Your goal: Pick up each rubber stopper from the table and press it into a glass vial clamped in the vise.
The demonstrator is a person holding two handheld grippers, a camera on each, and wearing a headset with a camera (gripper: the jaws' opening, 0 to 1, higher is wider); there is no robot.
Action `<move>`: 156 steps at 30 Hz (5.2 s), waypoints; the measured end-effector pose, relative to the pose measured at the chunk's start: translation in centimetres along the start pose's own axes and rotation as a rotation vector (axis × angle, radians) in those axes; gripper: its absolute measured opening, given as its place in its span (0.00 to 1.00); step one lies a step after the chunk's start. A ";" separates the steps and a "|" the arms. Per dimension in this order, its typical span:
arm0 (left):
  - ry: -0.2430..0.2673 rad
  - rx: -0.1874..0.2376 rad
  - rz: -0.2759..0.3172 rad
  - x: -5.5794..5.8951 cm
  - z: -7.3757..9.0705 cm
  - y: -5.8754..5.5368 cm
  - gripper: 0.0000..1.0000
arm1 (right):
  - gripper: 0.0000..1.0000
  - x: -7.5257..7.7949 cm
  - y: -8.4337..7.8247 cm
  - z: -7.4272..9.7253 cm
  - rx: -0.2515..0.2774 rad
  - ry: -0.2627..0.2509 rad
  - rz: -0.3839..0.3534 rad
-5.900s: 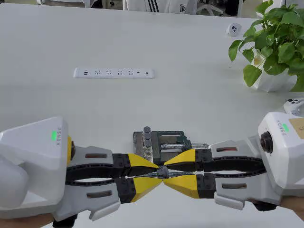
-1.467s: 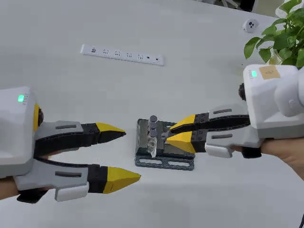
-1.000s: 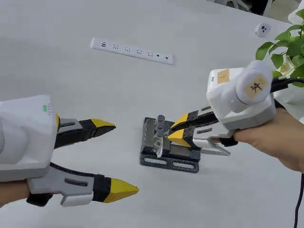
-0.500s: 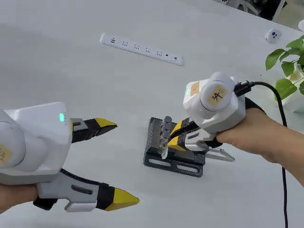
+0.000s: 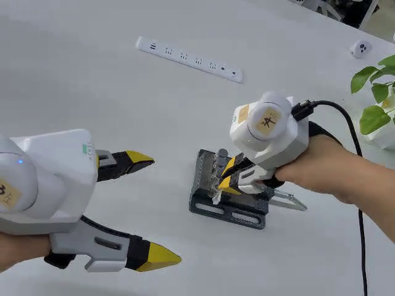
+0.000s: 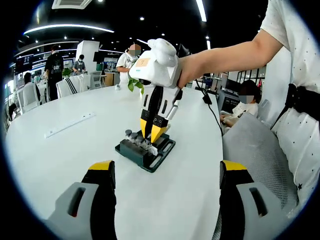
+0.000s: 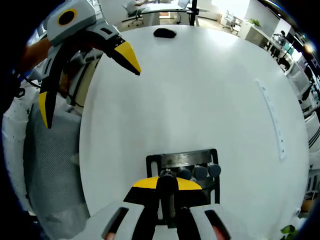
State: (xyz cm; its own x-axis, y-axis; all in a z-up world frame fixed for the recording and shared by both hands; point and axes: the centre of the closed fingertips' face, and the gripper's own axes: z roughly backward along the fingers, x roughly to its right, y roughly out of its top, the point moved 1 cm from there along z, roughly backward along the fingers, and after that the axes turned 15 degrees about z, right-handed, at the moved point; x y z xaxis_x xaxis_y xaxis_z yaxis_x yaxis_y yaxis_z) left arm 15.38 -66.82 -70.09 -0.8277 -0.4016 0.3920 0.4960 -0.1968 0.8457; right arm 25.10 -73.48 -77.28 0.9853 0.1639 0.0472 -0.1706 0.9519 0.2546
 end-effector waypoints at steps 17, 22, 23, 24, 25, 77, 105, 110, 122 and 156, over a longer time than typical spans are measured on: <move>-0.002 0.015 0.012 -0.1 0.1 0.0 0.84 | 0.06 0.0 0.1 -0.4 -0.098 0.062 -0.021; -0.003 0.017 0.016 -0.1 0.0 0.0 0.84 | 0.06 -0.1 0.1 -0.4 -0.120 0.068 -0.042; -0.004 0.019 0.016 -0.1 -0.1 0.1 0.84 | 0.06 0.0 0.1 -0.5 -0.128 0.068 -0.045; -0.006 0.020 0.017 -0.1 -0.1 0.1 0.84 | 0.06 0.0 0.2 -0.5 -0.136 0.066 -0.040; -0.008 0.022 0.018 -0.1 -0.2 0.1 0.84 | 0.06 -0.1 0.2 -0.5 -0.148 0.065 -0.039; -0.040 0.000 0.011 0.8 -1.0 0.2 0.80 | 0.00 0.3 -0.5 1.3 0.052 -0.038 -0.112; -0.042 -0.004 0.018 0.6 -1.1 0.1 0.79 | 0.00 0.0 0.1 0.1 0.040 -0.013 -0.092; -0.045 0.002 0.019 0.7 -1.3 0.3 0.78 | 0.00 0.1 0.1 0.0 0.021 -0.003 -0.085; -0.042 0.009 0.023 0.6 -1.3 0.4 0.77 | 0.00 0.3 0.0 -0.1 -0.015 0.017 -0.075; -0.040 0.011 0.018 0.4 -1.3 0.5 0.77 | 0.00 0.2 0.1 -0.2 -0.055 0.064 -0.088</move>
State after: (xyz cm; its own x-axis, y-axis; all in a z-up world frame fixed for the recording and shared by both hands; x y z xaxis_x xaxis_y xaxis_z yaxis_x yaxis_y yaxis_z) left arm 15.64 -68.23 -69.93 -0.8285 -0.3686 0.4215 0.5084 -0.1799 0.8421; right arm 25.33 -73.30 -77.46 0.9950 0.0937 -0.0355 -0.0847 0.9758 0.2016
